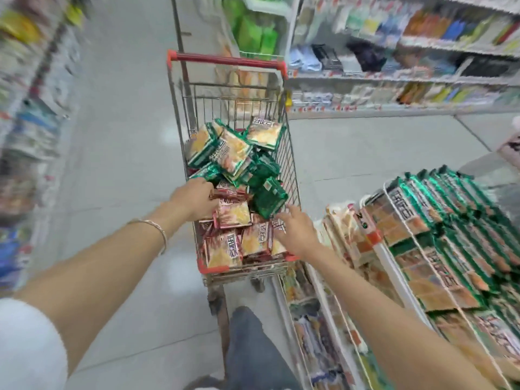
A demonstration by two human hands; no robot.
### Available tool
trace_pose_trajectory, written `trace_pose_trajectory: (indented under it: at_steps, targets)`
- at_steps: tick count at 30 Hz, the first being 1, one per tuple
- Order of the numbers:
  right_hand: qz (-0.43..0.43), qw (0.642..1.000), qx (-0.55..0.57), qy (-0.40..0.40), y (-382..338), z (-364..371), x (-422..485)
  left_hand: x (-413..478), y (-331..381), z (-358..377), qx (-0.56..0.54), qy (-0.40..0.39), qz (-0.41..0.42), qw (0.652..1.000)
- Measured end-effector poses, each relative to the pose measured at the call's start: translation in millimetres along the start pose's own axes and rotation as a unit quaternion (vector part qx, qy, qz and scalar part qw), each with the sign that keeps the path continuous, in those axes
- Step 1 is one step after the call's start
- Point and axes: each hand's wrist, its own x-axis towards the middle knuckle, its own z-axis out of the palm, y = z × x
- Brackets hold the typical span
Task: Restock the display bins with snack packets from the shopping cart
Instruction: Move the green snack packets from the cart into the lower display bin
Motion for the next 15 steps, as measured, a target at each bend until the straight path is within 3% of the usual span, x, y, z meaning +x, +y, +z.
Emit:
trace_pose_trajectory:
  at_steps: [7,12,15]
  targets:
    - [-0.024,0.994,0.089,-0.052,-31,-26,156,71,-54,-19,-0.097,0.02,-0.112,0.989]
    - [-0.007,0.981,0.186,-0.045,-58,-42,270,115,-71,-33,-0.164,0.017,-0.173,0.971]
    - [-0.011,0.992,0.116,-0.049,-68,-33,324,135,-74,-37,-0.218,0.029,-0.194,0.956]
